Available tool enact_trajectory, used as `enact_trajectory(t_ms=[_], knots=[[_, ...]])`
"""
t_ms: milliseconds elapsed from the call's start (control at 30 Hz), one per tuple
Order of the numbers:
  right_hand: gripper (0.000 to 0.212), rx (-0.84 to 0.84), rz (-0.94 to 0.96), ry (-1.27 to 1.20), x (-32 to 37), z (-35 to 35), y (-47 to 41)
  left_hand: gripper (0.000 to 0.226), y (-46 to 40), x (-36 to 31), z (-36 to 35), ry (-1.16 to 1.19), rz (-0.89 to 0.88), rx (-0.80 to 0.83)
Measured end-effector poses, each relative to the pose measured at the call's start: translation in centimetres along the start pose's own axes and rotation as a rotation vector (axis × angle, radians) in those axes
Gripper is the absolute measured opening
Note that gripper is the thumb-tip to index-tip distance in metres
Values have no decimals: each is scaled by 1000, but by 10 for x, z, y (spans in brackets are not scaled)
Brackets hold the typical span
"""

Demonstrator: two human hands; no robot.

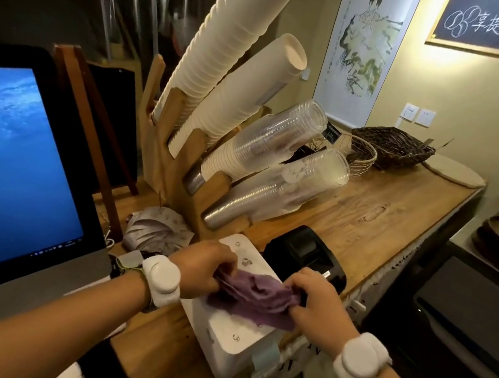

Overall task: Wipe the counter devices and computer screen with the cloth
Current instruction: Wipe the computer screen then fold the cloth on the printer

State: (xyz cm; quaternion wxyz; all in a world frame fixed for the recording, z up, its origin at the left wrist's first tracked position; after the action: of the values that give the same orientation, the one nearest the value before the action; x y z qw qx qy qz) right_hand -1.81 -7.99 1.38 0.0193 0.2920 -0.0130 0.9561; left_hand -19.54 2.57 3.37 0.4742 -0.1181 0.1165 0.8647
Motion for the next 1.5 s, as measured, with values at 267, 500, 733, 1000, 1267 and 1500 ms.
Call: enact_trajectory(t_ms=[267, 500, 733, 1000, 1267, 1500], knots=[[30, -43, 122, 482, 10, -4, 29, 23, 17, -14, 3, -206, -104, 10], [41, -191, 78, 474, 16, -1, 30, 50, 21, -19, -3, -232, -103, 21], [19, -219, 220, 522, 19, -8, 42, 22, 25, -20, -2, -232, -171, -41], [48, -127, 240, 552, 10, -26, 53, 49, 29, -15, -15, -200, -200, 34], [13, -249, 33, -50, 11, -9, 52, 26, 19, -24, -11, -103, -129, -14], [26, -149, -531, -1242, -60, 5, 50, 24, -34, -59, -29, 981, 197, 216]])
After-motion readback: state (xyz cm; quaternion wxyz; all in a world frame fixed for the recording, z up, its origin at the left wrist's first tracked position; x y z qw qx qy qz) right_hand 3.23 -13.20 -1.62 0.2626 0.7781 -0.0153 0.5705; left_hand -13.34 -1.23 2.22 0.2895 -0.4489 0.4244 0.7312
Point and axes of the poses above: each hand's wrist, its own y-axis away from the middle knuckle, its own z-axis out of the back of the hand, x = y × z, the point moved 6 cm from there along -y, towards the middle knuckle, and after that the axes turned 6 degrees about x, right-handed, at the moved point
